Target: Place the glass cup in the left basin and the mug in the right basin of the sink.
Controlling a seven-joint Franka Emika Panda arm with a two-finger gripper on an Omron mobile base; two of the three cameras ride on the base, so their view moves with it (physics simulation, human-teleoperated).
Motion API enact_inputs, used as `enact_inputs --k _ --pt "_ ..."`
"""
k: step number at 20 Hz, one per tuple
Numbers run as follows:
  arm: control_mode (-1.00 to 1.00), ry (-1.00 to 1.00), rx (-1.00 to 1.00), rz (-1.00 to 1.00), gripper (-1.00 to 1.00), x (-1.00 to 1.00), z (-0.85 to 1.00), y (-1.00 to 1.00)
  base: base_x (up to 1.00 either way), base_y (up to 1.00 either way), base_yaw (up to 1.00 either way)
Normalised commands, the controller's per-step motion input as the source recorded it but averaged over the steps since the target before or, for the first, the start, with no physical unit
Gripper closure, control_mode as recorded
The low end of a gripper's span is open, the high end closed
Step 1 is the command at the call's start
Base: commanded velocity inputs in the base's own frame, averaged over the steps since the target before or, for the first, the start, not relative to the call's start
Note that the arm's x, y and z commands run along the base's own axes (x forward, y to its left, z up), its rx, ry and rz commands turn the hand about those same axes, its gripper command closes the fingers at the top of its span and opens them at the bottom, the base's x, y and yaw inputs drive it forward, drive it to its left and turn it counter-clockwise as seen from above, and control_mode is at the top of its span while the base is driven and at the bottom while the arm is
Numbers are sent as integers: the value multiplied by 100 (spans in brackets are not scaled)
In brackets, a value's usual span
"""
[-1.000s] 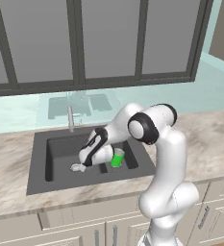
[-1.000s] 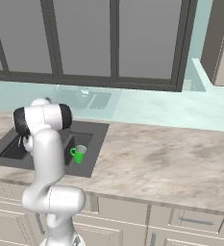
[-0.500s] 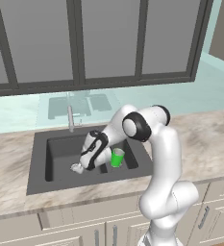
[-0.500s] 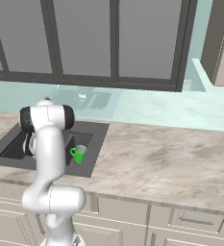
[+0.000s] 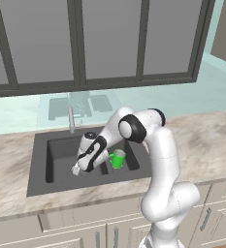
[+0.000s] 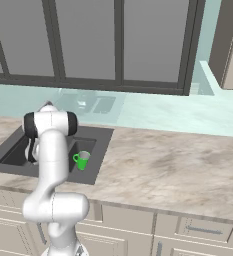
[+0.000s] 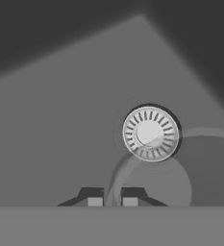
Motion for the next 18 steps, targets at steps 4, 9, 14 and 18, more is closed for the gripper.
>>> enact_inputs --k 4,9,14,18 --pt "-100 5 -2 3 100 20 -22 4 0 0 0" --pt "-100 7 -4 2 100 18 -26 3 0 0 0" --pt "-100 11 -4 2 100 9 -30 0 0 0 0" --pt "-100 8 -3 3 100 0 -32 -2 0 0 0"
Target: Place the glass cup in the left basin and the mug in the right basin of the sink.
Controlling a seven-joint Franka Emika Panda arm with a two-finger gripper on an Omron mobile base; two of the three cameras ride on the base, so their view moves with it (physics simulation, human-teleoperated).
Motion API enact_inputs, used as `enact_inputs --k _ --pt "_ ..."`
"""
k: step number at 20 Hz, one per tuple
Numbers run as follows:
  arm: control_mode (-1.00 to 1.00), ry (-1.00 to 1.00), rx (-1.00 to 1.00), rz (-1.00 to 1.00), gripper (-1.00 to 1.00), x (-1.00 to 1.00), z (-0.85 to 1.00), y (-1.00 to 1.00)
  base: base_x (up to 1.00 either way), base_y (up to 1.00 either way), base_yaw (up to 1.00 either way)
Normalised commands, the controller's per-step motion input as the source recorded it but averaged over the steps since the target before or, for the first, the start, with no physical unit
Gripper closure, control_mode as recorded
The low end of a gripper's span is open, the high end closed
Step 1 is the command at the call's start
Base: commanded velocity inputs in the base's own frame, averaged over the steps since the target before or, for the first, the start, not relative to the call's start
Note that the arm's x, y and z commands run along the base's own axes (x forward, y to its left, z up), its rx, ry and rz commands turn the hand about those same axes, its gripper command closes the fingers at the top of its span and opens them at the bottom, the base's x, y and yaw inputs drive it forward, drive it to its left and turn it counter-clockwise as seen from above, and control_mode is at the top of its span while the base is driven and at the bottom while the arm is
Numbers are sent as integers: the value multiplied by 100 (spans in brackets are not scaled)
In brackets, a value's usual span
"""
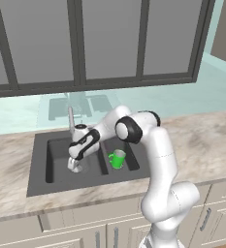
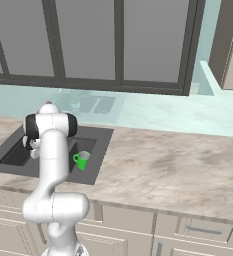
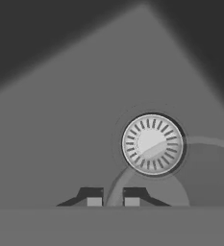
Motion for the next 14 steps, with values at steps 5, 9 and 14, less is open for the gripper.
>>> enact_inputs --k 5,9,14 --pt "-100 3 -4 1 100 -12 -31 -8 0 0 0" --pt "-100 3 -3 0 100 -15 -31 -10 0 0 0" --pt "-100 2 -3 0 100 -19 -34 -10 0 0 0"
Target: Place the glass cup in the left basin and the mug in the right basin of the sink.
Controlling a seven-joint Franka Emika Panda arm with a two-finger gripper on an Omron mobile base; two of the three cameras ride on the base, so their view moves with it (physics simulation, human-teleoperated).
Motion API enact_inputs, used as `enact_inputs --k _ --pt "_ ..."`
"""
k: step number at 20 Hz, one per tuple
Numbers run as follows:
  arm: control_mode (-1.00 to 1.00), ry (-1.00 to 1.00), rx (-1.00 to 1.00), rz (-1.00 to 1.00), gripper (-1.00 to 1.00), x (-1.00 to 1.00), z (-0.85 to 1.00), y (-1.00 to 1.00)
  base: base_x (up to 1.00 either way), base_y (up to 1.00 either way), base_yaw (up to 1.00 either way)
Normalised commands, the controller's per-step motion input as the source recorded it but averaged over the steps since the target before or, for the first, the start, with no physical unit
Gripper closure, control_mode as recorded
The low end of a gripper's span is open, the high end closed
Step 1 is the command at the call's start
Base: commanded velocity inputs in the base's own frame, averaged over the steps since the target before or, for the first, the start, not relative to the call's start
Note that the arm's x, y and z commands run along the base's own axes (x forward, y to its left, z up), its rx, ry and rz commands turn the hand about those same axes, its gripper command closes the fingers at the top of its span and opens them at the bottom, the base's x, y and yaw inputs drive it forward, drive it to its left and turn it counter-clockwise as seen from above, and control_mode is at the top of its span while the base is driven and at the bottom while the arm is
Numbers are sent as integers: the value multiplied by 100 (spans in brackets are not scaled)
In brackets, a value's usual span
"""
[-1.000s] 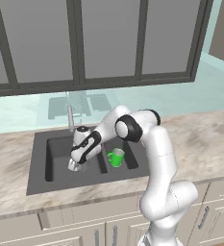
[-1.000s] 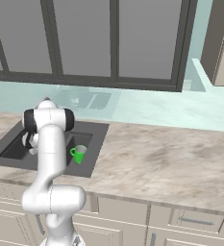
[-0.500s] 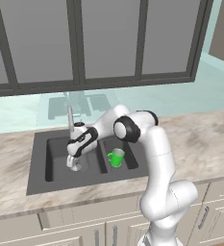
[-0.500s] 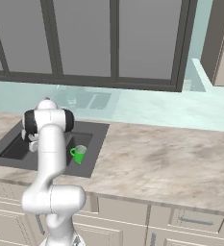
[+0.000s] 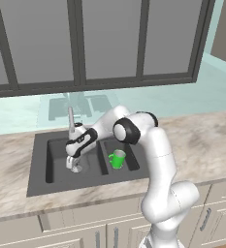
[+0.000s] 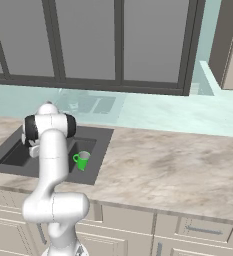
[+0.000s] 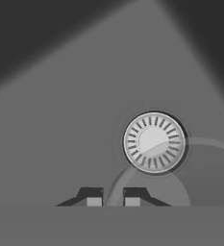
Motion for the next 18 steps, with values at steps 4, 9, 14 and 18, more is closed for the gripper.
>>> enact_inputs --k 4,9,14,18 --pt "-100 3 -2 0 100 -19 -34 -8 0 0 0" --pt "-100 2 0 0 100 -20 -34 -11 0 0 0" --pt "-100 1 0 0 100 -21 -31 -12 0 0 0" --pt "-100 0 0 0 -100 -25 -28 -9 0 0 0"
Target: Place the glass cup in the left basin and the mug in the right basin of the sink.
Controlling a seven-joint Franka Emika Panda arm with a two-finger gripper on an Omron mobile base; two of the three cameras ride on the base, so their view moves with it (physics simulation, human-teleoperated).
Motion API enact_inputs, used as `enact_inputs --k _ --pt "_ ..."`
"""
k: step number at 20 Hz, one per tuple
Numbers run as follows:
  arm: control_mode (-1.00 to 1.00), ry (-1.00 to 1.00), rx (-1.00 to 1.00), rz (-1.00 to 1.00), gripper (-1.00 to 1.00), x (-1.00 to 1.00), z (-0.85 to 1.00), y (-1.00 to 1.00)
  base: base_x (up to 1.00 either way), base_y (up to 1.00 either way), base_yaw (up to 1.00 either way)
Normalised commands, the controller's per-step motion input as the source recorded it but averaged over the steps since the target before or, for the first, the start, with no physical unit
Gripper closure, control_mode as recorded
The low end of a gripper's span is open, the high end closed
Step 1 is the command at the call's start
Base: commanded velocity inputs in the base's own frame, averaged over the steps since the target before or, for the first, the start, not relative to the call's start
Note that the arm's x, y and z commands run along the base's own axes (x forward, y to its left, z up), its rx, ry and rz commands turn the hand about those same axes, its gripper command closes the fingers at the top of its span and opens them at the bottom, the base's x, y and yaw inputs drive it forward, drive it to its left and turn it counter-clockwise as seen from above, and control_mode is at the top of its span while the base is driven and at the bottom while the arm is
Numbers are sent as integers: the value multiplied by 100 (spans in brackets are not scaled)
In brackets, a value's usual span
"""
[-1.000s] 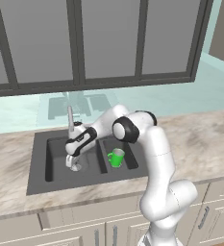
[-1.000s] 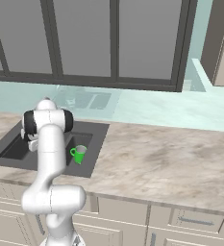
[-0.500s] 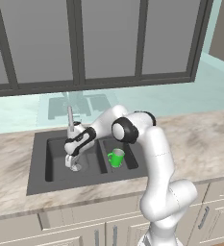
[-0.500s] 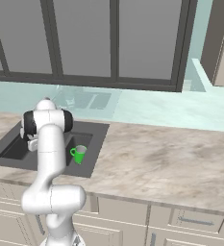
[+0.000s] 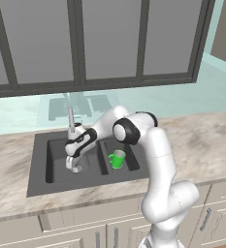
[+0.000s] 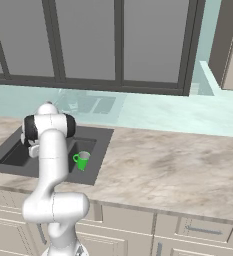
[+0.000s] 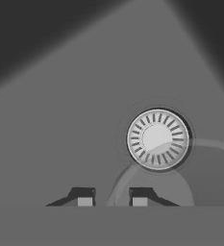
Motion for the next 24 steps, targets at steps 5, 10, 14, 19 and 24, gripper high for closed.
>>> enact_inputs --k 5,10,14,19,24 --pt "-100 0 0 0 -100 -18 -25 -7 0 0 0" --pt "-100 0 0 0 -100 -21 -19 -12 0 0 0" --pt "-100 0 0 0 -100 -19 -6 -16 0 0 0" --pt "-100 0 0 0 -100 -19 0 -12 0 0 0" --pt "-100 -1 0 0 -100 -12 9 -2 0 0 0"
